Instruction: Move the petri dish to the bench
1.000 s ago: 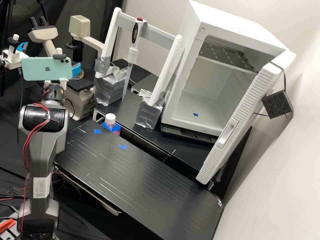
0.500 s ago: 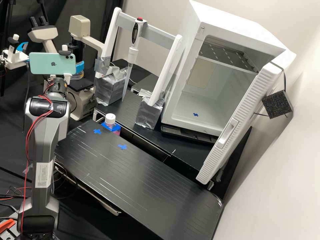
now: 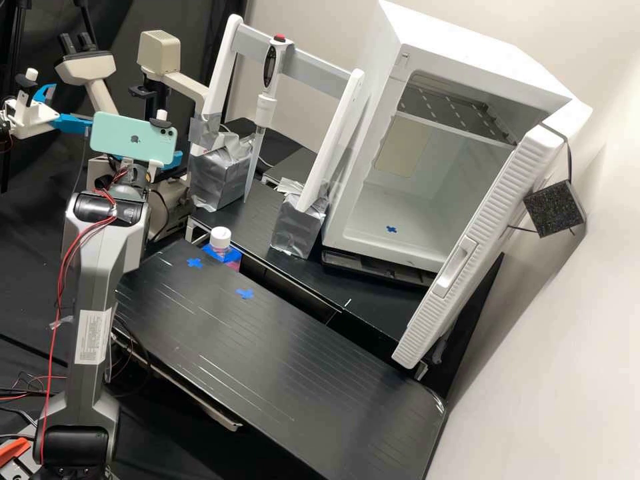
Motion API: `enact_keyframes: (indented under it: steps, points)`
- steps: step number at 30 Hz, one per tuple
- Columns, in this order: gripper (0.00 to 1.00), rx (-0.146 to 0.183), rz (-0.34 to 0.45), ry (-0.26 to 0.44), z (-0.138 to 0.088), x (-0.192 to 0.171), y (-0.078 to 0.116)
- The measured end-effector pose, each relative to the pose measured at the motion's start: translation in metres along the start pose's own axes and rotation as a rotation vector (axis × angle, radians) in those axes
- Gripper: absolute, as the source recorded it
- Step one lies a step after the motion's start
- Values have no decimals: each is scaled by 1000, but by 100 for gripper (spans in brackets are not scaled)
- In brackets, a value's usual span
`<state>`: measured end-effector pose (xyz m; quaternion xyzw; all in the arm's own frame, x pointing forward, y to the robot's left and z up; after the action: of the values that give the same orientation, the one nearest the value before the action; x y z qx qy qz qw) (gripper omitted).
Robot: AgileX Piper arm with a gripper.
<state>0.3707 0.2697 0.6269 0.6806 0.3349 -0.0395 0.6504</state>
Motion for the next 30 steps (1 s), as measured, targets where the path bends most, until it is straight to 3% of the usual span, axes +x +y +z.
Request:
enact_keyframes:
  steps: [6, 15, 21, 24, 30]
  points:
    - [100, -3, 18, 22, -6, 5, 5]
    - [100, -105, 5, -9, 0, 15, -4]
    - [100, -107, 4, -28, -2, 17, -1]
    - [100, -92, 7, -30, -3, 17, -2]
    - [100, -112, 15, -45, -2, 17, -3]
